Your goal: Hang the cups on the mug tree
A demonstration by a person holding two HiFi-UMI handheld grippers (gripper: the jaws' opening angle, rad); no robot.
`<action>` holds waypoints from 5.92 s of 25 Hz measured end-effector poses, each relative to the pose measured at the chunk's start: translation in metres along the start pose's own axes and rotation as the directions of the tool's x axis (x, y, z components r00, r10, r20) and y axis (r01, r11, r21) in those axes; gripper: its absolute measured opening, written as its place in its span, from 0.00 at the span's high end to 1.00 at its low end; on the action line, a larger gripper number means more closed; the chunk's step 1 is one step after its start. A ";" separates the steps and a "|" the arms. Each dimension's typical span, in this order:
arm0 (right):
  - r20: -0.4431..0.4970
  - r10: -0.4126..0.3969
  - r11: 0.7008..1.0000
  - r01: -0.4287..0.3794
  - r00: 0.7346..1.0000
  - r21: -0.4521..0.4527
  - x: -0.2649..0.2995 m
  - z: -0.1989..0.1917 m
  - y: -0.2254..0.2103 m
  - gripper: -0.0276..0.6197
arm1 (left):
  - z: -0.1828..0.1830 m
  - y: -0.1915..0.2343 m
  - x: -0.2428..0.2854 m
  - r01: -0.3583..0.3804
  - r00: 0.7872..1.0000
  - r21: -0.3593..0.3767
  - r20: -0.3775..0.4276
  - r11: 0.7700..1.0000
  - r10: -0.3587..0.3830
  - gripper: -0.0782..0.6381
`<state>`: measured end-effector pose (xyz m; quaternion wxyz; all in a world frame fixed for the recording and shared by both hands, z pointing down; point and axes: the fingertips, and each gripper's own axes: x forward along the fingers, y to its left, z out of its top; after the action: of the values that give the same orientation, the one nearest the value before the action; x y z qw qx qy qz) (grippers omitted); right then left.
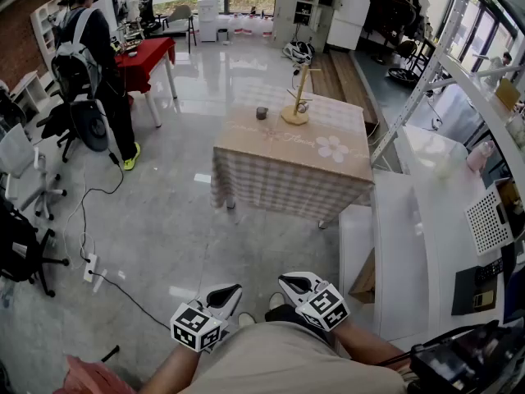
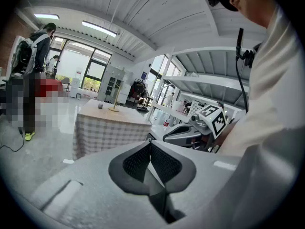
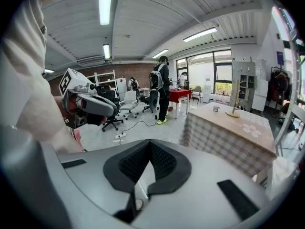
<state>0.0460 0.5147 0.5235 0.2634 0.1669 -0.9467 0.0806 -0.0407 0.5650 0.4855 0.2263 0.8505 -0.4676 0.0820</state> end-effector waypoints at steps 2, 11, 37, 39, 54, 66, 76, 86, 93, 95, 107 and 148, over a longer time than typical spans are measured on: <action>0.003 -0.016 1.000 0.016 1.000 -0.005 0.002 0.002 -0.003 0.94 | 0.000 0.004 0.001 0.012 1.000 0.005 0.008 1.000 -0.012 0.88; 0.008 -0.037 0.999 0.037 0.999 0.022 0.009 -0.003 -0.048 0.94 | 0.005 0.020 0.040 0.023 1.000 -0.001 -0.008 1.000 -0.023 0.88; 0.059 -0.136 0.970 0.121 0.989 0.213 0.035 0.025 -0.379 0.82 | 0.188 0.131 0.338 0.049 0.997 0.115 -0.073 0.992 -0.041 0.87; 0.054 -0.150 0.963 0.133 0.987 0.236 0.043 0.029 -0.394 0.82 | 0.198 0.149 0.353 0.059 0.996 0.111 -0.072 0.992 -0.051 0.86; 0.008 -0.356 0.868 0.327 0.935 0.375 0.134 0.111 -0.493 0.82 | 0.270 0.328 0.458 0.213 0.964 0.141 -0.188 0.967 -0.185 0.72; -0.088 -0.502 0.735 0.478 0.860 0.481 0.162 0.126 -0.518 0.82 | 0.291 0.478 0.558 0.162 0.955 0.236 -0.281 0.958 -0.093 0.64; -0.124 -0.540 0.694 0.524 0.832 0.493 0.132 0.119 -0.550 0.82 | 0.271 0.538 0.640 0.094 0.917 0.279 -0.399 0.956 0.026 0.58; -0.164 -0.559 0.665 0.557 0.813 0.498 0.113 0.101 -0.560 0.82 | 0.239 0.559 0.680 0.114 0.858 0.256 -0.512 0.960 0.034 0.49; -0.174 -0.570 0.648 0.569 0.803 0.506 0.098 0.093 -0.565 0.82 | 0.225 0.566 0.688 0.113 0.825 0.293 -0.560 0.949 0.074 0.50; -0.186 -0.570 0.640 0.574 0.801 0.511 0.095 0.091 -0.567 0.82 | 0.224 0.566 0.690 0.114 0.825 0.304 -0.560 0.946 0.080 0.51; -0.131 -0.544 0.687 0.530 0.829 0.496 0.097 0.094 -0.585 0.82 | 0.296 0.544 0.679 0.048 0.914 0.394 -0.388 0.918 0.119 0.51; -0.022 -0.499 0.707 0.421 0.867 0.568 0.062 0.067 -0.631 0.83 | 0.501 0.409 0.684 -0.074 0.995 0.594 -0.015 0.801 0.103 0.51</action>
<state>0.1903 -0.1061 0.5396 0.1513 0.4719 -0.8248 0.2722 -0.0418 -0.3732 0.4088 -0.0436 0.8538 -0.4526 0.2538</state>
